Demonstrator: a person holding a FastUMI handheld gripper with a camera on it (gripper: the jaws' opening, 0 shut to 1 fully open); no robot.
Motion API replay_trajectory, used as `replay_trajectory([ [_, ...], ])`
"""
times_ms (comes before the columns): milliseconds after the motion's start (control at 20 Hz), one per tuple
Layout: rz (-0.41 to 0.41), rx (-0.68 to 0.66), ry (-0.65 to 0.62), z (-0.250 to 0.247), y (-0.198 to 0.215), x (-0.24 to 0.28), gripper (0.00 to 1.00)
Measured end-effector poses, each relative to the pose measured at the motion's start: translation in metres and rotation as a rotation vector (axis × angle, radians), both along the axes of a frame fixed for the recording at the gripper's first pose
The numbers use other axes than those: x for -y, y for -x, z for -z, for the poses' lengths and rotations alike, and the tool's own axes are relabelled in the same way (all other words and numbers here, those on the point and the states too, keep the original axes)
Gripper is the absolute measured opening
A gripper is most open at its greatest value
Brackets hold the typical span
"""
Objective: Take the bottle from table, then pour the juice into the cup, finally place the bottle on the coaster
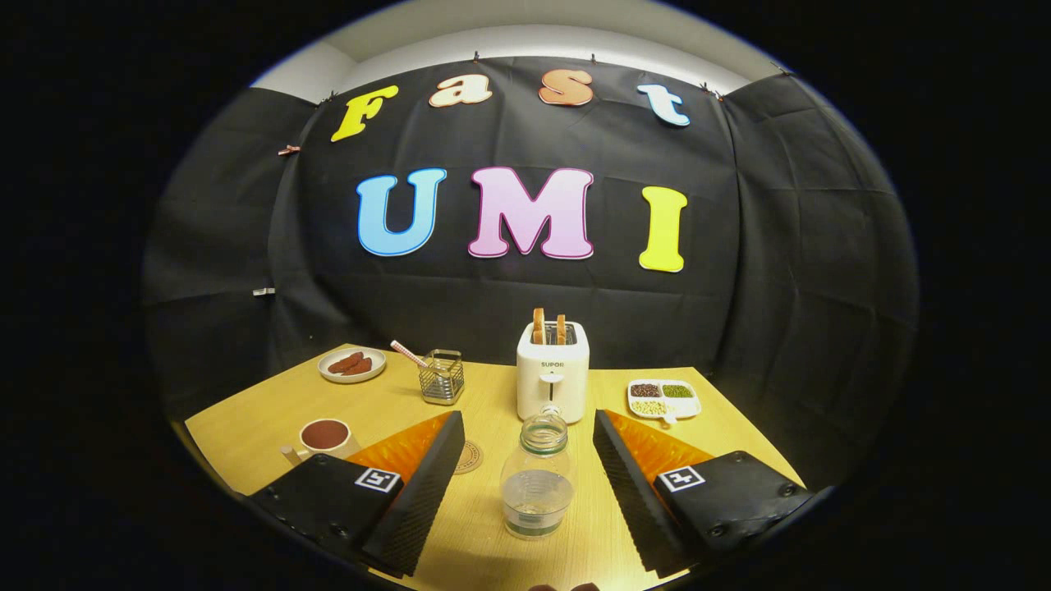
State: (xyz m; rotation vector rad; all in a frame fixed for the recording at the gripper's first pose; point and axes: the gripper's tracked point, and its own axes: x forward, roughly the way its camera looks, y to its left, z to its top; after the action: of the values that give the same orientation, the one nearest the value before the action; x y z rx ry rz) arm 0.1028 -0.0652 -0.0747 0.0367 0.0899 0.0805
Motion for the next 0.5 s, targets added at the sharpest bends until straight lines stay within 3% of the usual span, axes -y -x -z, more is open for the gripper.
replay_trajectory([
  [500,0.032,-0.064,-0.028,0.060,-0.017,0.007,0.98],
])
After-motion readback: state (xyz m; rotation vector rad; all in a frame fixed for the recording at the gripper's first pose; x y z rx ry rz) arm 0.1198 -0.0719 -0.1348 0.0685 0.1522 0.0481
